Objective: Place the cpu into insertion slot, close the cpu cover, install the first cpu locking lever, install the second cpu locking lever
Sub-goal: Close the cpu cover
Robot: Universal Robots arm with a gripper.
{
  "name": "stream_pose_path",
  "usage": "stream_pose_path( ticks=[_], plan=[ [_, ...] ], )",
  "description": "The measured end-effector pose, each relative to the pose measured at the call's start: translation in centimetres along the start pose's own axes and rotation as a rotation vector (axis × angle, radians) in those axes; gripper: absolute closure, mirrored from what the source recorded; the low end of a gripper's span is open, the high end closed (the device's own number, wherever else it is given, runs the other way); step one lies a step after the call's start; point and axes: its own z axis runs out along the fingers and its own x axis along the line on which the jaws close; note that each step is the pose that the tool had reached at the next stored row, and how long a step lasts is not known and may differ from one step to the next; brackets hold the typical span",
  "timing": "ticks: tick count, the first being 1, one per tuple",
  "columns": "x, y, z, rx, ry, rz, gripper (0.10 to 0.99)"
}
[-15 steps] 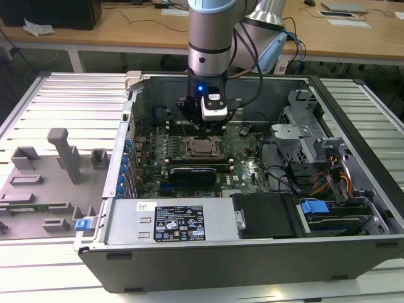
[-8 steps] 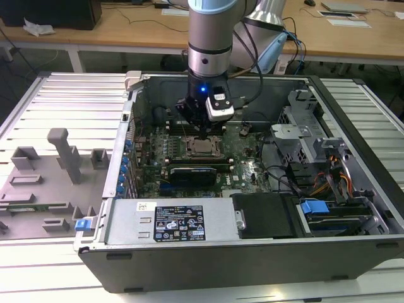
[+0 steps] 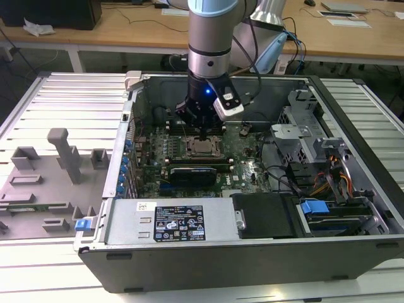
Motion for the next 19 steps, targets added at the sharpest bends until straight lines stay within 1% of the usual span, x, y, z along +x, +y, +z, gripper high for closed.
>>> stream_pose_path(
  ticks=[3,4,6,8,9,10,14,19],
  plan=[
    [0.03,-0.39,0.02,-0.004,0.0,-0.005,0.98],
    [0.04,-0.63,0.02,-0.008,0.0,-0.006,0.98],
    [0.07,-0.88,0.02,-0.017,0.0001,-0.008,0.98],
    [0.1,-1.06,0.03,-0.035,-0.0001,-0.011,0.98],
    [0.11,-1.18,0.03,-0.046,-0.0002,-0.014,0.98],
    [0.12,-1.26,0.06,-0.05,-0.0002,-0.016,0.98],
    [0.17,-1.53,0.17,-0.05,0.0,-0.017,0.98],
    [0.19,-1.54,0.18,-0.05,0.0001,-0.019,0.98]
  ],
)
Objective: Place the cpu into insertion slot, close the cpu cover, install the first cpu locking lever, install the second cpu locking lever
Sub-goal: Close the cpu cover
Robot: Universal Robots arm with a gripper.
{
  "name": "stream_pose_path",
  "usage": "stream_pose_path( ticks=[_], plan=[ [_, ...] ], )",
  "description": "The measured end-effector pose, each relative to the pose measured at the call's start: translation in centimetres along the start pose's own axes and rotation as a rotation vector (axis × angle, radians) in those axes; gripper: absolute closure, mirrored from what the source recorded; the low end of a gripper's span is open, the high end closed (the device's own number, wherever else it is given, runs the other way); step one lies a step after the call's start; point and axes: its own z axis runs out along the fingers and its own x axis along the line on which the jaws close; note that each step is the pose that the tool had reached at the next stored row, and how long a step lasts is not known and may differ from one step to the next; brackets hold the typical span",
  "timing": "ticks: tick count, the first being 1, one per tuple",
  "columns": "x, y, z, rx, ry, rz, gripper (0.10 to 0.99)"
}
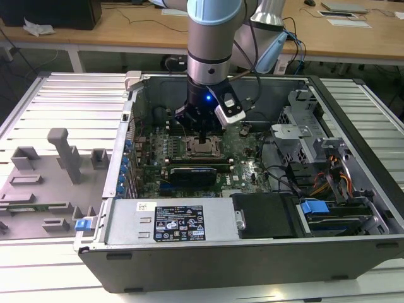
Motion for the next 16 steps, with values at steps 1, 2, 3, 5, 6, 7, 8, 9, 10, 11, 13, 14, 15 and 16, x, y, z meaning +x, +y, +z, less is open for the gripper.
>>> stream_pose_path(
  ticks=[1,2,3,5,6,7,8,9,10,11,13,14,15,16],
  plan=[
    [0.04,0.0,0.01,0.0,0.0003,-0.005,0.98],
    [0.06,-0.01,0.02,0.0,0.0009,-0.015,0.98],
    [0.08,0.0,0.03,0.0,0.0015,-0.024,0.98],
    [0.39,0.0,0.11,0.001,0.0026,-0.042,0.98],
    [0.53,0.01,0.18,0.001,0.0025,-0.044,0.98],
    [0.69,0.0,0.28,0.001,0.0027,-0.046,0.98],
    [0.74,-0.01,0.37,0.001,0.003,-0.049,0.98],
    [0.76,-0.01,0.45,0.001,0.0031,-0.052,0.98],
    [0.85,-0.02,0.61,0.001,0.0035,-0.057,0.98],
    [0.95,-0.02,0.67,0.001,0.0036,-0.059,0.98],
    [1.25,0.0,0.77,0.001,0.0038,-0.063,0.98],
    [1.54,0.01,0.84,0.001,0.004,-0.066,0.98],
    [1.68,0.01,0.89,0.001,0.004,-0.067,0.98],
    [1.76,0.01,0.92,0.001,0.0041,-0.068,0.98]
  ],
)
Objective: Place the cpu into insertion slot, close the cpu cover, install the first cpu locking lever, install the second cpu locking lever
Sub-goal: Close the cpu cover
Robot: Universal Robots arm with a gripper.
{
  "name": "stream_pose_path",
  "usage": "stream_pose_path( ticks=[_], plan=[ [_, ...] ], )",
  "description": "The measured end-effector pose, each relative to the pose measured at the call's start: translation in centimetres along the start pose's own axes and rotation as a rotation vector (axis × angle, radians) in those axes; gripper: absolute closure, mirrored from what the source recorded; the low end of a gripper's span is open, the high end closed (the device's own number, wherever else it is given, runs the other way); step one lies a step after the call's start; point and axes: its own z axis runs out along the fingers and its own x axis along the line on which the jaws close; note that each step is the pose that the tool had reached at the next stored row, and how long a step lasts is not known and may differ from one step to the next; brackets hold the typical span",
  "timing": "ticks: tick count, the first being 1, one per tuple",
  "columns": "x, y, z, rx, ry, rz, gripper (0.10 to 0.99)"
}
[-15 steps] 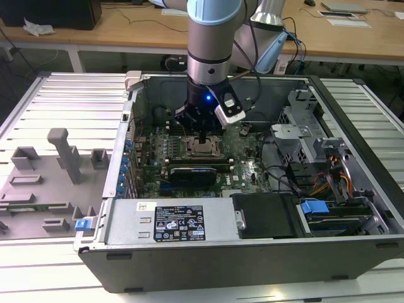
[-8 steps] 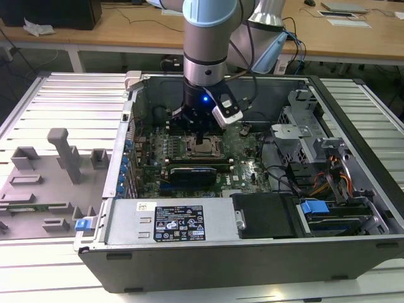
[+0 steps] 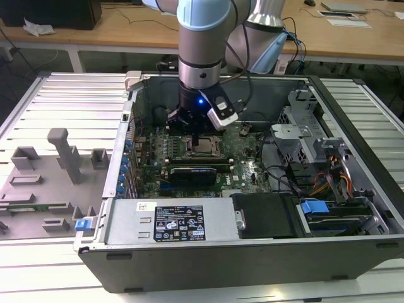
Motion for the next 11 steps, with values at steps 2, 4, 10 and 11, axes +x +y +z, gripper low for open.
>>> stream_pose_path(
  ticks=[2,4,10,11],
  plan=[
    [0.11,0.0,0.15,0.0,0.0001,-0.002,0.98],
    [0.13,0.0,0.26,0.0,0.0001,-0.003,0.98],
    [0.5,0.01,0.67,0.0,0.0004,-0.007,0.98],
    [0.52,0.02,0.71,0.0,0.0004,-0.008,0.98]
  ],
)
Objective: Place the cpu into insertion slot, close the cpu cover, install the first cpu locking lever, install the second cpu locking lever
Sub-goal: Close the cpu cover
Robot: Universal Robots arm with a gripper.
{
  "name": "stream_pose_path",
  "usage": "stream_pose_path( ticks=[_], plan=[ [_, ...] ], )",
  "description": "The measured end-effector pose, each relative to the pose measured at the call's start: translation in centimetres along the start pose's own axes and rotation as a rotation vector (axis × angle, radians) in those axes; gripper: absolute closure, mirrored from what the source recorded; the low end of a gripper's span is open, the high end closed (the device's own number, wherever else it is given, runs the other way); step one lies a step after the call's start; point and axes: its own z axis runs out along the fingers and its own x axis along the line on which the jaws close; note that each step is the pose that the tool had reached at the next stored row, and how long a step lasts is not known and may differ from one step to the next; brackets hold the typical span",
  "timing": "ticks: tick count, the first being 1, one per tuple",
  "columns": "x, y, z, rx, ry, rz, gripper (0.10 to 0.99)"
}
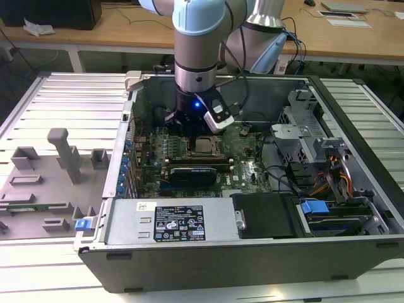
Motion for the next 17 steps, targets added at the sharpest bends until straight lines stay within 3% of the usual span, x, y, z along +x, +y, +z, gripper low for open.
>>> stream_pose_path(
  ticks=[6,17],
  plan=[
    [0.16,0.01,0.22,-0.011,-0.0042,-0.016,0.98],
    [0.22,-0.01,0.57,-0.012,-0.0038,-0.021,0.98]
  ],
)
